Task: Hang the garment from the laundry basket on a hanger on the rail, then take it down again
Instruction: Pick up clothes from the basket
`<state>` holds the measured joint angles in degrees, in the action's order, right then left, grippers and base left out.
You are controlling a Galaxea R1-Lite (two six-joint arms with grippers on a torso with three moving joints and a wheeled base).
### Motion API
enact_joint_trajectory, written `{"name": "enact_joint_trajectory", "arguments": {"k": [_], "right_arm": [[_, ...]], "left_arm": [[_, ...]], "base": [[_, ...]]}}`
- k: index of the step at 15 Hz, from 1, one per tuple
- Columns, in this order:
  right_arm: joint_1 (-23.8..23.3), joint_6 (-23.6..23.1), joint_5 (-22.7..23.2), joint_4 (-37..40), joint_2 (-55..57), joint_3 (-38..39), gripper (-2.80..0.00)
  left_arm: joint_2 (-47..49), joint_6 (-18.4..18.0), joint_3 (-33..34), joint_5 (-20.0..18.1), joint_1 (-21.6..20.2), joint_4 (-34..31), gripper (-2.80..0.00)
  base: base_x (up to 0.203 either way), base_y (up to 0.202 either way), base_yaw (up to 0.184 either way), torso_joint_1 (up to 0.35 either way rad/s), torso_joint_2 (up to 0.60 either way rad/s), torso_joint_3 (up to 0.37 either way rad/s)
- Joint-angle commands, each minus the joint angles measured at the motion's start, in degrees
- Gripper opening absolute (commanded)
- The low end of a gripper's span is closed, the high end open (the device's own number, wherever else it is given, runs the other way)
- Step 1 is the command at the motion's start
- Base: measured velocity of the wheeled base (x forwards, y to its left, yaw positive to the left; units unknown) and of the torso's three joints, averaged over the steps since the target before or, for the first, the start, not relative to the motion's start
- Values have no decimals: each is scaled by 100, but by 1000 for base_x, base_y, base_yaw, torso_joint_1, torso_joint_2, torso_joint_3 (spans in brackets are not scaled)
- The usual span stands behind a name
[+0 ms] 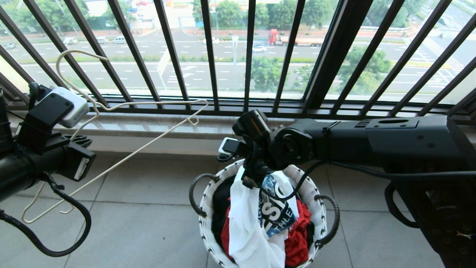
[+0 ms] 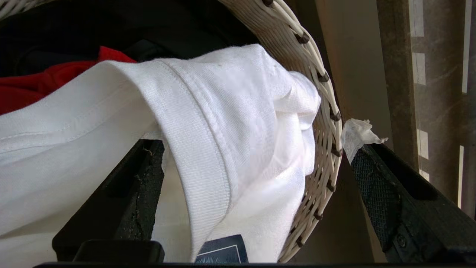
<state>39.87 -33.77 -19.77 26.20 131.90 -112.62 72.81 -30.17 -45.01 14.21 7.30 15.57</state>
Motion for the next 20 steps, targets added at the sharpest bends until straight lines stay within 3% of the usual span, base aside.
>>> {"name": "enact_joint_trajectory", "arguments": {"k": [1,9,20], "right_arm": [[-95,-28,-17,-149,81,-1,0],[-384,-16,-73,-763,149,3,0],[-366,81,-106,-792,11,117,0]], "left_arm": [[-22,-15,1,11,8,17,-280],[-22,-24,1,11,5,17,-280],[-39,-24,1,3,-1,17,-280]], "base": [[0,0,0,0,0,0],[0,0,0,0,0,0],[0,0,0,0,0,0]]}}
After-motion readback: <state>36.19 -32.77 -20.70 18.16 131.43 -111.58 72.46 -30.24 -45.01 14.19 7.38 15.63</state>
